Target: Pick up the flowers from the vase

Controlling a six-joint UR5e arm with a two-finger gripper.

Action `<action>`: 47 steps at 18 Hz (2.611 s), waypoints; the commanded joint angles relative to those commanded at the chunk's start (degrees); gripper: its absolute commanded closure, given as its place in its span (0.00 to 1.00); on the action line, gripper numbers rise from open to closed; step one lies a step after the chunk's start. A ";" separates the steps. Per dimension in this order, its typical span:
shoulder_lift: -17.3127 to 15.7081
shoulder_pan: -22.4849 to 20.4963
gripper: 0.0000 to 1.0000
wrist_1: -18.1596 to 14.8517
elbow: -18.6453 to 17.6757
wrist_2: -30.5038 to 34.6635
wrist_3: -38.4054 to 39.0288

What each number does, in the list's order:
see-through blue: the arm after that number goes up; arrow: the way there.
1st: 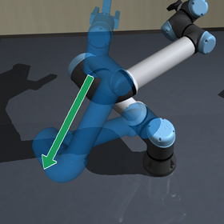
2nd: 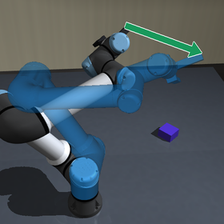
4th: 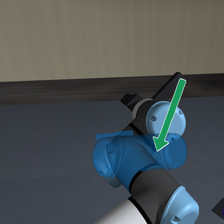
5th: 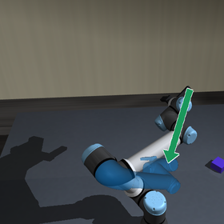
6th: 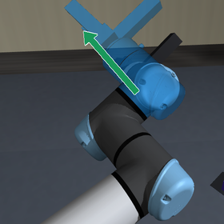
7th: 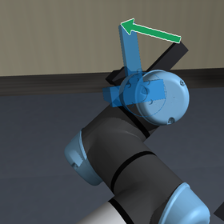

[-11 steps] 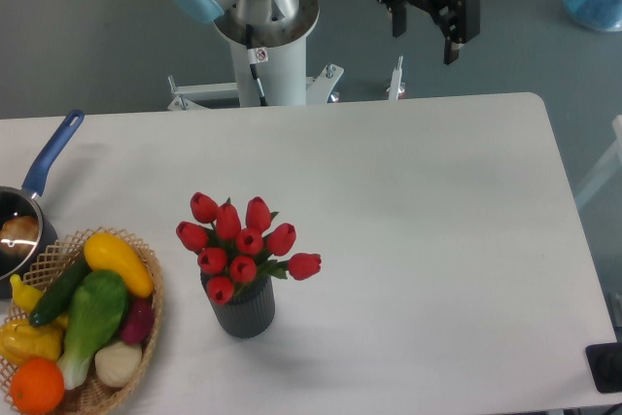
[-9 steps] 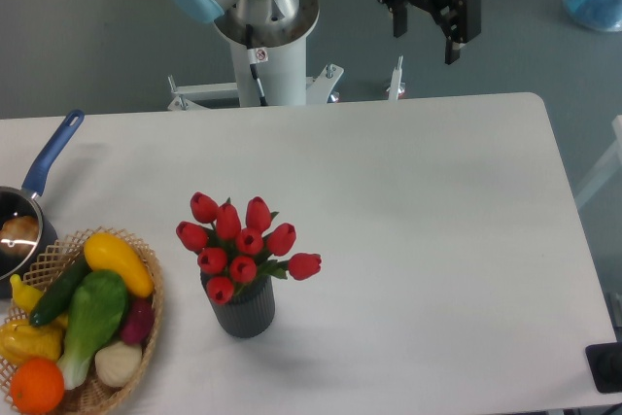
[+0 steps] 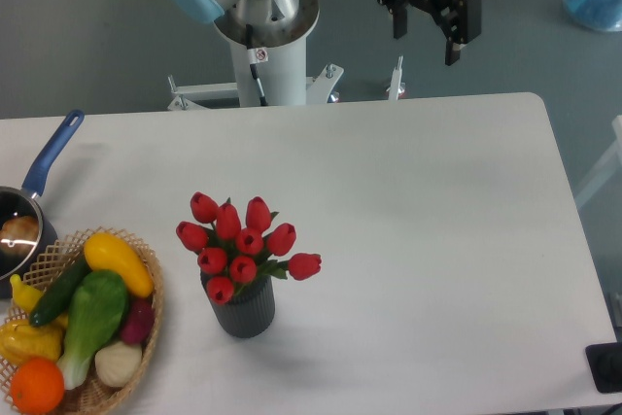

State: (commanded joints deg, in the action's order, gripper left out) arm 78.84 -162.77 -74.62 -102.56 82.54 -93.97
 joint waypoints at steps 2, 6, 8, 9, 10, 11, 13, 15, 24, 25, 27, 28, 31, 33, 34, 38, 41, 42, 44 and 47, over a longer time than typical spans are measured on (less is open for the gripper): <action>0.09 0.17 0.00 0.00 -0.71 -1.93 2.20; 0.35 0.17 0.00 0.18 -1.50 -7.56 9.82; 0.61 0.53 0.00 0.70 -1.59 -9.23 13.19; 0.88 0.70 0.00 1.23 -1.67 -10.80 13.63; 1.40 0.70 0.00 1.23 -2.02 -13.08 13.72; 1.49 0.70 0.00 1.23 -2.55 -15.28 13.72; 1.15 0.88 0.00 1.49 -5.53 -18.19 13.64; 1.05 1.14 0.00 1.58 -7.56 -19.16 13.55; 5.70 4.91 0.00 4.48 -5.72 -24.44 16.89; 6.84 6.40 0.00 4.40 -5.72 -24.53 17.15; 8.52 8.34 0.00 5.18 -6.15 -24.44 17.50; 8.96 8.52 0.00 6.93 -6.85 -24.53 17.50; 10.98 10.19 0.00 8.43 -6.95 -25.84 17.59; 12.30 10.37 0.00 10.28 -7.12 -26.81 17.94; 13.17 10.63 0.00 11.68 -7.12 -27.60 18.72; 16.95 12.21 0.00 19.32 -6.95 -29.01 23.64; 18.63 13.09 0.00 21.62 -6.42 -30.32 25.32; 18.89 13.18 0.00 22.06 -6.42 -31.03 25.85; 18.98 13.18 0.00 22.59 -6.42 -31.91 26.81; 19.42 13.18 0.00 22.85 -6.33 -34.27 27.70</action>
State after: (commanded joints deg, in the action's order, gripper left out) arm 98.26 -149.59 -51.77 -108.90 48.26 -66.27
